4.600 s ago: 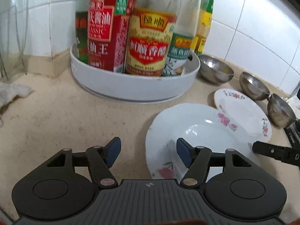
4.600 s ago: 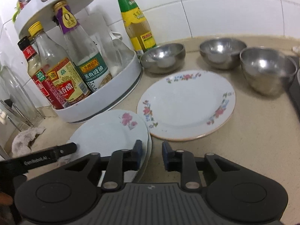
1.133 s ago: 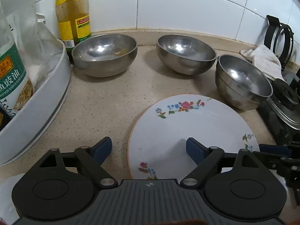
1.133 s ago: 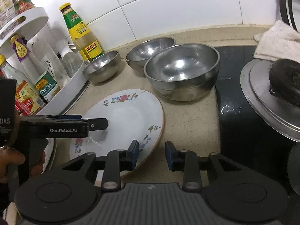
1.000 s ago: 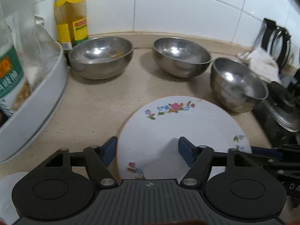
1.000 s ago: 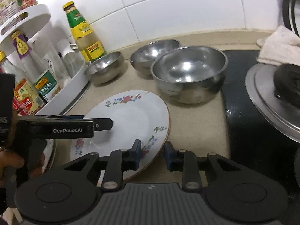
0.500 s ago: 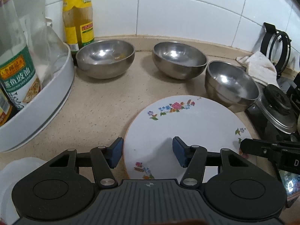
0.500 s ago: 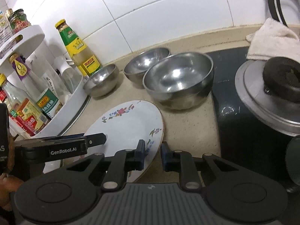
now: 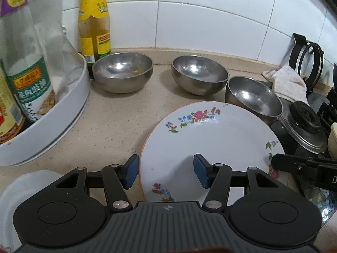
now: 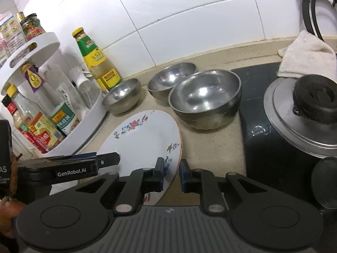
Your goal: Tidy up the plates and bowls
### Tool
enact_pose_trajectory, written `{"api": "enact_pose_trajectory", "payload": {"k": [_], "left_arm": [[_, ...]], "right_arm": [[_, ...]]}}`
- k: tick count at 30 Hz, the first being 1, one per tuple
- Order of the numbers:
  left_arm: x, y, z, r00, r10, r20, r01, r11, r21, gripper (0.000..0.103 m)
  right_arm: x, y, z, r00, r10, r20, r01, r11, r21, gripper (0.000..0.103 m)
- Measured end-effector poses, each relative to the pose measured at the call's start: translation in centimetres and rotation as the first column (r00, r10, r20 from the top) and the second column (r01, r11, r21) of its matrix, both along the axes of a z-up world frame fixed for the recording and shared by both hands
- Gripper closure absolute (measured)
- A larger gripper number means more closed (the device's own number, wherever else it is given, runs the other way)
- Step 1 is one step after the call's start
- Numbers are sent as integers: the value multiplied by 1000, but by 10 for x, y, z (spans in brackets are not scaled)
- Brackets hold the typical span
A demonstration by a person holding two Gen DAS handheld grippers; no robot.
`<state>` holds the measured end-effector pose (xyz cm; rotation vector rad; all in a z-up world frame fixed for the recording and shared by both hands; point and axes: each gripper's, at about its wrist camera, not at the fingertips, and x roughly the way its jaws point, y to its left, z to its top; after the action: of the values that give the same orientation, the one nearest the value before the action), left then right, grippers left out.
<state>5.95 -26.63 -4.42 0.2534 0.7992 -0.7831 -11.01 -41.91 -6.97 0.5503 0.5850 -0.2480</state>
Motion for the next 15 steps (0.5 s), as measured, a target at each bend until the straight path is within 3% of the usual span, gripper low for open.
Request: {"api": "enact_pose_trajectory", "payload": {"k": [15], "left_arm": [[0, 77, 19, 984, 177, 31, -176, 984, -22, 40]], "right_arm": [[28, 47, 15, 981, 187, 54, -187, 982, -1, 87]]}}
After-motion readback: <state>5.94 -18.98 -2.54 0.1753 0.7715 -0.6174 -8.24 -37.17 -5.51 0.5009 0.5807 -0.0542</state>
